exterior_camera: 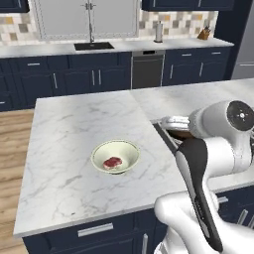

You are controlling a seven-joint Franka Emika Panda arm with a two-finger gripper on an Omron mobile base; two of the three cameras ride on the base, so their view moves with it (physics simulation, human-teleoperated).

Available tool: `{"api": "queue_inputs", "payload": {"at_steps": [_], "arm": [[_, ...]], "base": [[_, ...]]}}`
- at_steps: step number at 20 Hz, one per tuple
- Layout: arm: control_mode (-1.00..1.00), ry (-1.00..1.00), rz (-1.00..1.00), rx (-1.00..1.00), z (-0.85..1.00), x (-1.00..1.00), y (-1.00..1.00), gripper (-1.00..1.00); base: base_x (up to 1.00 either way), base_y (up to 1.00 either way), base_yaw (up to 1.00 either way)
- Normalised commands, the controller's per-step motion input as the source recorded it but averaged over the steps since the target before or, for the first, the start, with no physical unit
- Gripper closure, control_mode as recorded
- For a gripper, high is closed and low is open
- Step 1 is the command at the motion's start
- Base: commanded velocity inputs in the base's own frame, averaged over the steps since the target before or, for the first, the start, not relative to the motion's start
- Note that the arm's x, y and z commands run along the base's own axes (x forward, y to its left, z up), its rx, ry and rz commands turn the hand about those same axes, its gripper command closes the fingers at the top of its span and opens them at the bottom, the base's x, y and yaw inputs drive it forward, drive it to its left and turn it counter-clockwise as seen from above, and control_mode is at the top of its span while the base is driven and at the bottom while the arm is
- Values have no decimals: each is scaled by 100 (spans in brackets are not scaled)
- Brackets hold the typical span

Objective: Place one of the steaks on the plate and the other in the bowl. Then place the bowl in the fridge.

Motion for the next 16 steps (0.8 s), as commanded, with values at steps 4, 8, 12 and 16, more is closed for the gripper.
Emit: {"api": "queue_inputs", "payload": {"at_steps": [4, 8, 12, 16], "arm": [[-100, -26, 0, 0, 78, -87, -7, -100], [100, -6, 0, 0, 20, -24, -2, -100], [100, 0, 0, 0, 0, 0, 0, -100], [100, 0, 0, 0, 0, 0, 0, -100]], "base": [[0, 0, 0], [-74, -18, 1], [-100, -72, 6], [-99, -100, 11]]}}
